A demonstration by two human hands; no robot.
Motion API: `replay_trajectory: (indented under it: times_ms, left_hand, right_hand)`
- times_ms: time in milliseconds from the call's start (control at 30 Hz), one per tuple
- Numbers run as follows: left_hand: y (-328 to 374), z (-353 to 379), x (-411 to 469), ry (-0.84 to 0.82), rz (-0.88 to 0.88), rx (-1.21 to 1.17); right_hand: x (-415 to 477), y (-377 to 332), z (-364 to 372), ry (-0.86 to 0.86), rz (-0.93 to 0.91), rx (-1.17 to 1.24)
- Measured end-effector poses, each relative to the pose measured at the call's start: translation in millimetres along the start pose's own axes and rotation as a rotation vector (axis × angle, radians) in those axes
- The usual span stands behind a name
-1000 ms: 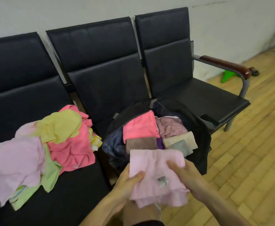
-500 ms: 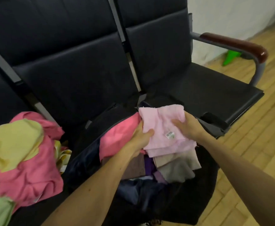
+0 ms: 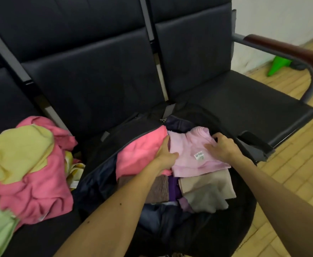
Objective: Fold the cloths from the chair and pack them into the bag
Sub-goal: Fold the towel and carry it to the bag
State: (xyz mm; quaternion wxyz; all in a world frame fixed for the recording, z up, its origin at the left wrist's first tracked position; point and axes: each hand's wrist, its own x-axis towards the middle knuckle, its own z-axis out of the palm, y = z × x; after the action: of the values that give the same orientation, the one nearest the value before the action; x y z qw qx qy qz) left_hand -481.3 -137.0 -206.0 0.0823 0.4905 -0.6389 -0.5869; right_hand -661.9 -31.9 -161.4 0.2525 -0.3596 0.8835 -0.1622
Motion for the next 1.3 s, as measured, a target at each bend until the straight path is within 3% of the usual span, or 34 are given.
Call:
replay_trajectory:
  times_ms: [133, 267, 400, 500, 633, 767, 867, 1067, 1300]
  left_hand:
    - [18, -44, -25, 0.108, 0.120, 0.016]
    - [31, -126, -85, 0.257, 0.335, 0.136]
    - [13, -203, -163, 0.439, 0.449, 0.225]
    - [-35, -245, -224, 0.557, 0.417, 0.218]
    - [-132, -300, -278, 0.685, 0.224, 0.123]
    - [-198, -342, -295, 0.820, 0.029, 0.109]
    - [-218, -367, -286, 0.851, -0.013, 0.105]
    - [-192, -421, -231, 0.884, 0.057, 0.280]
    - [-194, -448, -178, 0.755, 0.048, 0.673]
  right_hand:
    - [-39, -29, -14, 0.043, -0.105, -0.107]
    - [-91, -94, -8, 0.113, -0.316, 0.009]
    - [-156, -169, 44, 0.093, -0.503, 0.230]
    - [-208, -220, 105, -0.034, -0.591, 0.331]
    - [-247, -275, 185, -0.198, -0.574, 0.356]
    - [-260, -317, 241, -0.316, -0.568, 0.318]
    - [-260, -352, 266, -0.356, -0.594, 0.295]
    - [-225, -431, 289, -0.137, -0.627, 0.129]
    - [-185, -478, 321, 0.038, -0.613, -0.128]
